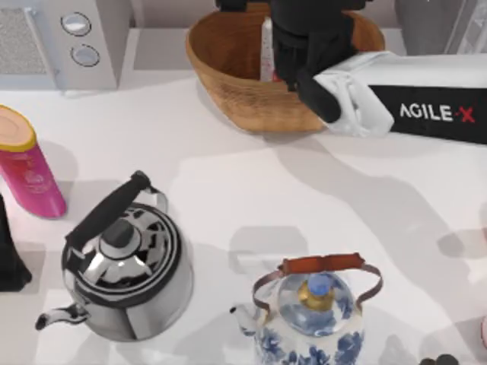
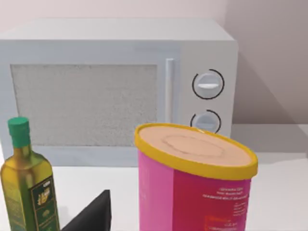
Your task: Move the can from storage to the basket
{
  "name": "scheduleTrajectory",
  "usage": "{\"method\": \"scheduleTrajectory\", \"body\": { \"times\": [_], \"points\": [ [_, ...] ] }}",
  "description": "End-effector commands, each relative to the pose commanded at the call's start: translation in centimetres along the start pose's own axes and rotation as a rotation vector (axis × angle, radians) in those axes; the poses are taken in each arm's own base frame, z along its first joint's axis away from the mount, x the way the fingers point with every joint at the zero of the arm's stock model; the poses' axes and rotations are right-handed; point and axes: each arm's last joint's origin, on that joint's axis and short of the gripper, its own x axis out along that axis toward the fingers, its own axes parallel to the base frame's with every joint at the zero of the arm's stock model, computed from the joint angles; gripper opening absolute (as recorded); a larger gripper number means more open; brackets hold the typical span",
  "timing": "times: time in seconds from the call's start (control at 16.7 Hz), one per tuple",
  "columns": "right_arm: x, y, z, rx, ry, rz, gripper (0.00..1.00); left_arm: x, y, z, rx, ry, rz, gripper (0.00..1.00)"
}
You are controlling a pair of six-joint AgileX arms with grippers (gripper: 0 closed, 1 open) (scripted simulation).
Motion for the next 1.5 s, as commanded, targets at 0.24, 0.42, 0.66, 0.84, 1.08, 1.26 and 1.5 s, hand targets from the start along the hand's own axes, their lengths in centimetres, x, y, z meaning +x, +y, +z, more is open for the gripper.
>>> {"method": "scheduleTrajectory", "body": {
  "times": [0.24, 0.42, 0.66, 0.84, 1.08, 1.26, 1.5],
  "points": [
    [0.0, 0.0, 0.0, 0.0, 0.0, 0.0, 1.0, 0.0, 0.0, 0.0, 0.0, 0.0, 0.0, 1.0],
    [0.0, 0.0, 0.0, 0.0, 0.0, 0.0, 1.0, 0.0, 0.0, 0.0, 0.0, 0.0, 0.0, 1.0],
    [-0.1, 0.1, 0.0, 0.0, 0.0, 0.002, 1.0, 0.0, 0.0, 0.0, 0.0, 0.0, 0.0, 1.0],
    [-0.3, -0.5, 0.7, 0.002, -0.003, 0.005, 1.0, 0.0, 0.0, 0.0, 0.0, 0.0, 0.0, 1.0],
    [-2.3, -4.6, 4.4, 0.005, -0.01, 0.009, 1.0, 0.0, 0.0, 0.0, 0.0, 0.0, 0.0, 1.0],
    [-5.9, -9.8, 8.2, 0.008, -0.023, 0.005, 1.0, 0.0, 0.0, 0.0, 0.0, 0.0, 0.0, 1.0],
    [-14.1, -17.7, 11.2, 0.014, -0.052, -0.003, 1.0, 0.0, 0.0, 0.0, 0.0, 0.0, 0.0, 1.0]
  ]
}}
